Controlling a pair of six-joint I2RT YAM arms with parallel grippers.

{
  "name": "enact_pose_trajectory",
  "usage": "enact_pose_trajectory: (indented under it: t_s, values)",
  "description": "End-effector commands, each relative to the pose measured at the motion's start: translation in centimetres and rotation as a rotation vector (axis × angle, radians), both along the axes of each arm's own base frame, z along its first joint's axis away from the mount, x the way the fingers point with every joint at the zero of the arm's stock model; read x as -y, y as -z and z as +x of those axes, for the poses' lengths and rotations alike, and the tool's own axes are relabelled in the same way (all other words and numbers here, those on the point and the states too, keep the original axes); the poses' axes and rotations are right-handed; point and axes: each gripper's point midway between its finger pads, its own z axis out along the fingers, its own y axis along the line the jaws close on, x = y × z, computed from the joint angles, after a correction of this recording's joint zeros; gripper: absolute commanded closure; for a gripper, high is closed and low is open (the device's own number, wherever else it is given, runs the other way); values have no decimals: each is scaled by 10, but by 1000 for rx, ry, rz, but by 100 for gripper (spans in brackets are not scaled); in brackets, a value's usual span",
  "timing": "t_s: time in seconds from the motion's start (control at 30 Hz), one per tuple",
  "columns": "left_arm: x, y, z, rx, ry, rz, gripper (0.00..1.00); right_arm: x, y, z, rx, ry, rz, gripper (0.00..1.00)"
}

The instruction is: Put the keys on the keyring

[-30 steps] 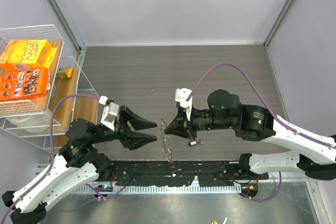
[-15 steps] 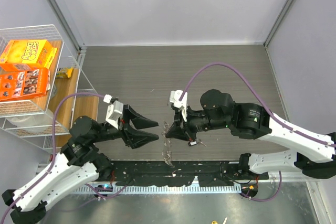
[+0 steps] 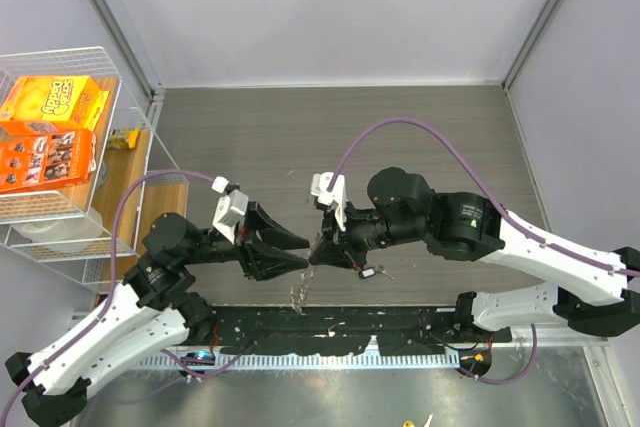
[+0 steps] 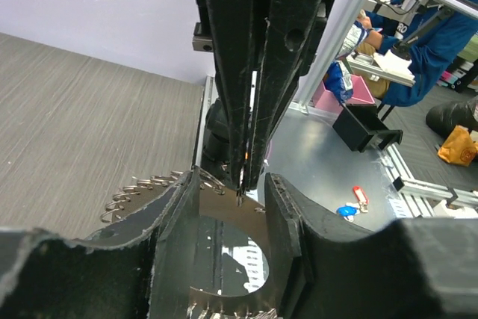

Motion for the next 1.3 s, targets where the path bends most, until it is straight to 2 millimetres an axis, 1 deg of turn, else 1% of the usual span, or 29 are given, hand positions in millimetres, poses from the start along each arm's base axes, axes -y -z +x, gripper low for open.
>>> enact_pose_trajectory:
  t_s: [0.0,0.17,0.27,0.37,0.53,0.67,0.77,0.9,1.13,1.27]
  values:
    - [-3,-29,-13,61,63,-61,59,-6,-33,-1,37,-17,94,94]
    - [0,-24,-15,51,92,-40,73,-7,-35,0,41,-16,100,94]
    - [1,-23,-16,51,101,-32,78,-7,-36,0,44,-16,102,94]
    - [0,-21,-16,52,99,-25,80,-6,-38,0,46,-15,107,94]
    - [0,-18,-16,49,96,-12,79,-4,-40,-1,52,-17,113,94]
    - [1,-17,-15,47,98,-6,72,-4,-40,-1,53,-19,114,95]
    - [2,-15,-14,45,97,-1,69,-3,-42,-1,58,-20,120,95]
    - [3,-15,-14,42,102,3,70,-3,-43,-1,61,-19,121,95]
    - [4,-13,-14,40,110,14,83,-4,-45,0,66,-22,126,94]
    - [6,-12,-13,40,116,21,94,-3,-46,0,73,-23,127,94]
